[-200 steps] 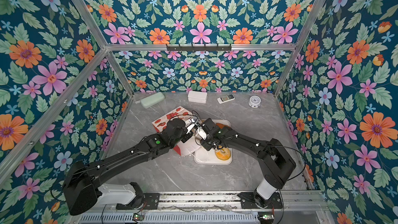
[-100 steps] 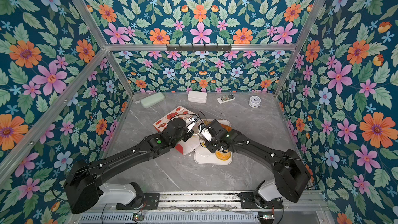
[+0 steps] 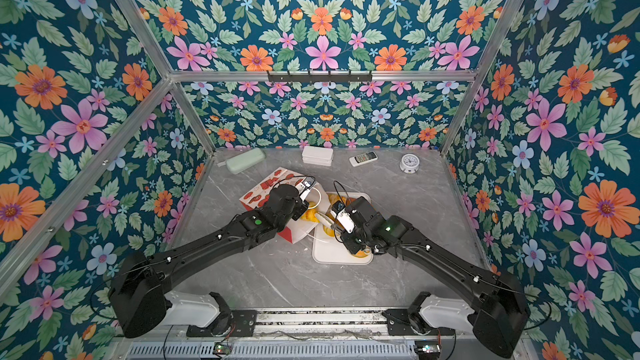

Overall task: Take the fake bread out of the paper bag
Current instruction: 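Pull the striped croissant out of the bag over the white tray, then lower the croissant onto the tray with the right tongs and open them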

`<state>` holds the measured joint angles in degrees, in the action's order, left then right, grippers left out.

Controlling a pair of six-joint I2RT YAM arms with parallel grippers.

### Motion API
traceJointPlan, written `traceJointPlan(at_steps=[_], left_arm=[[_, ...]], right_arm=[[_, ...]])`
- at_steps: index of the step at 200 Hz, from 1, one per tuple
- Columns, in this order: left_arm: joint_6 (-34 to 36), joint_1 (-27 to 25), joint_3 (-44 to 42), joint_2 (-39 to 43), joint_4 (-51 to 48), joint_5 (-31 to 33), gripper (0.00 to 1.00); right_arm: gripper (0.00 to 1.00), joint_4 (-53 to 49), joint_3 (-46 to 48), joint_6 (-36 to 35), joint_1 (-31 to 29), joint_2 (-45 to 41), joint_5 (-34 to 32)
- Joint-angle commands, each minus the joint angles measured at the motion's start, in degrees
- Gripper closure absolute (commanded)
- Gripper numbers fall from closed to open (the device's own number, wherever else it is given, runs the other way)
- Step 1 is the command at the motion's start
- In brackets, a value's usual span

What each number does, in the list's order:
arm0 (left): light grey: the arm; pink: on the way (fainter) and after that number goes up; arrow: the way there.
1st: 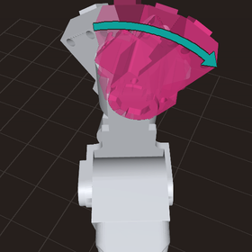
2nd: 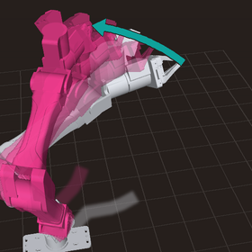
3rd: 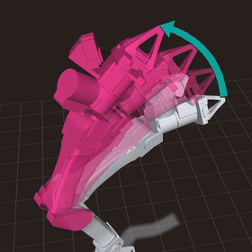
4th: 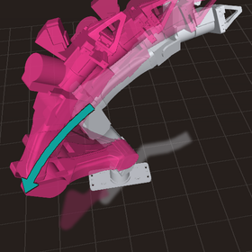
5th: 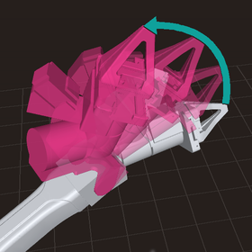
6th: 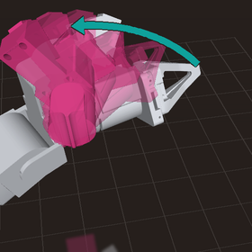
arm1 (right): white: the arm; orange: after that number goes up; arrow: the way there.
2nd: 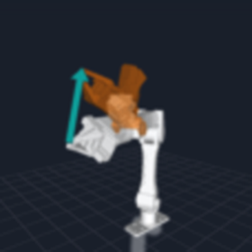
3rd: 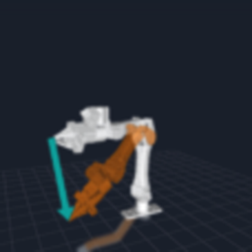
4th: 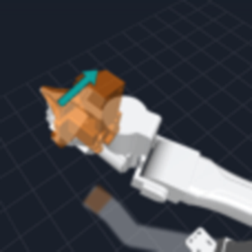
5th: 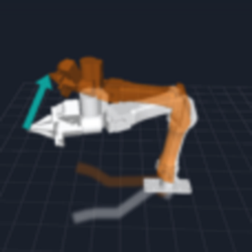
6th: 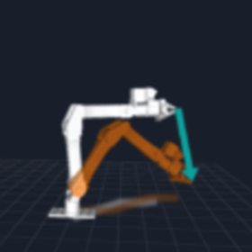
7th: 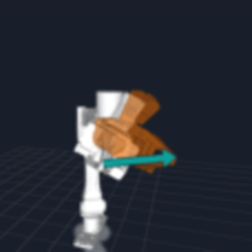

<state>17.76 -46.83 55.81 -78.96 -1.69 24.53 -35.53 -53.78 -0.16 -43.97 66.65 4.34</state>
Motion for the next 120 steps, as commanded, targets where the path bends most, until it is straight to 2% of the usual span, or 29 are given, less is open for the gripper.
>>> traceJointPlan(at_steps=[1, 120], left_arm=[[-1.6, 0.9, 0.5, -0.3, 1.5, 1.2, 1.00], [-5.3, 6.2, 1.7, -0.7, 0.4, 2.4, 1.00]], right_arm=[[0.83, -2.5, 0.0, 2.7, -0.1, -3.2, 0.3], [0.83, -17.5, -2.3, 10.9, -0.8, -19.7, -0.9]])
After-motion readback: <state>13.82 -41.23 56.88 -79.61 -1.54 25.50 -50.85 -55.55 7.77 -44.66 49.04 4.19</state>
